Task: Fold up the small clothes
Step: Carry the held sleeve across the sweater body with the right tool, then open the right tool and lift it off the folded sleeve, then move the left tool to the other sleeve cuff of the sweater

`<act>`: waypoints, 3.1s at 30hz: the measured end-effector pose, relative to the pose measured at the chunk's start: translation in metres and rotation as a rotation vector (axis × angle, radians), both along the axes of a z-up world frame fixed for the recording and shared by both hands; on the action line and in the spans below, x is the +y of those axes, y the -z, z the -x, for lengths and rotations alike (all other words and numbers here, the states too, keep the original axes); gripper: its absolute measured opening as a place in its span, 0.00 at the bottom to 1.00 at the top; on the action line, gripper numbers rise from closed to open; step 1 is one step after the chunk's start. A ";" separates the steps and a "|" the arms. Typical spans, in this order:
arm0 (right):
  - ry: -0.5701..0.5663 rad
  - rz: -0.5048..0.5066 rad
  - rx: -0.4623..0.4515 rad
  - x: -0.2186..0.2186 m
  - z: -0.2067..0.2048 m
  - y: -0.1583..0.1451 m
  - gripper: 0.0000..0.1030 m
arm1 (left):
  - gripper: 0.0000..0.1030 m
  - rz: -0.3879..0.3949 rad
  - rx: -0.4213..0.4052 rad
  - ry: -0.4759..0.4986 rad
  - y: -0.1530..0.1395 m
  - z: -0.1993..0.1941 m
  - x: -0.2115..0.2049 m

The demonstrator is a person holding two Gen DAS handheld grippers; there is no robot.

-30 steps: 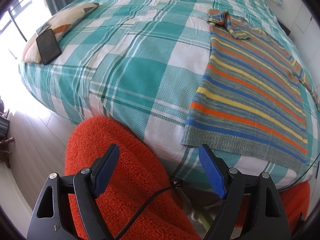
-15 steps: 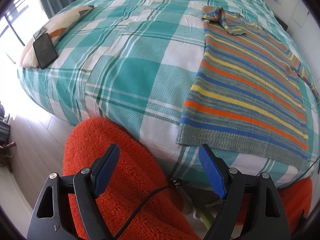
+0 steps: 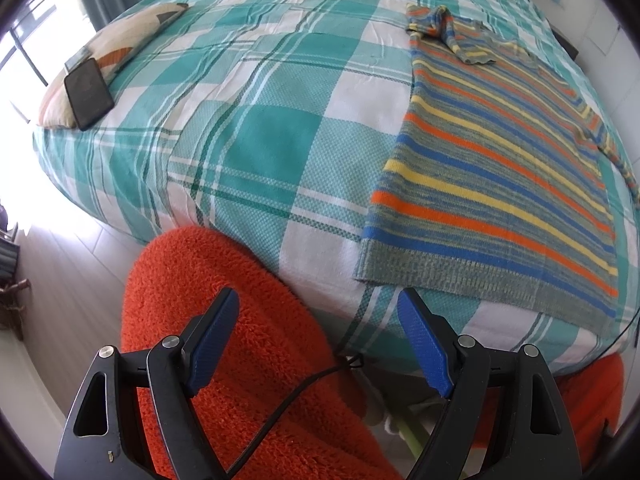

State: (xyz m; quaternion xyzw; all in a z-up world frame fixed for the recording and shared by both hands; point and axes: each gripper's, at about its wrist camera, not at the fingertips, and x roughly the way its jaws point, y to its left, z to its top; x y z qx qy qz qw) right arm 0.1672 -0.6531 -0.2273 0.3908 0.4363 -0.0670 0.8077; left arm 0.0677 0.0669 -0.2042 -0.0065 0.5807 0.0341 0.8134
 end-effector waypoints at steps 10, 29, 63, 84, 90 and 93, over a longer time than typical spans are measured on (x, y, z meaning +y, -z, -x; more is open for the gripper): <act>0.245 -0.123 0.004 -0.047 0.022 0.008 0.13 | 0.81 0.013 0.002 -0.021 0.001 0.002 0.005; -0.038 0.235 -0.025 0.010 -0.006 -0.007 0.17 | 0.81 0.004 0.021 -0.020 0.005 0.000 0.003; -0.091 0.062 0.019 -0.004 0.003 0.001 0.09 | 0.81 -0.012 0.052 -0.038 0.010 -0.001 0.003; 0.121 0.297 0.320 0.003 0.057 -0.011 0.30 | 0.81 0.078 0.017 -0.043 0.008 0.000 0.012; 0.204 0.376 0.164 0.063 0.149 -0.064 0.75 | 0.81 0.145 -0.040 0.023 -0.006 0.003 0.005; 0.221 0.389 0.097 0.110 0.190 -0.087 0.79 | 0.84 0.206 -0.056 0.120 -0.015 0.009 -0.010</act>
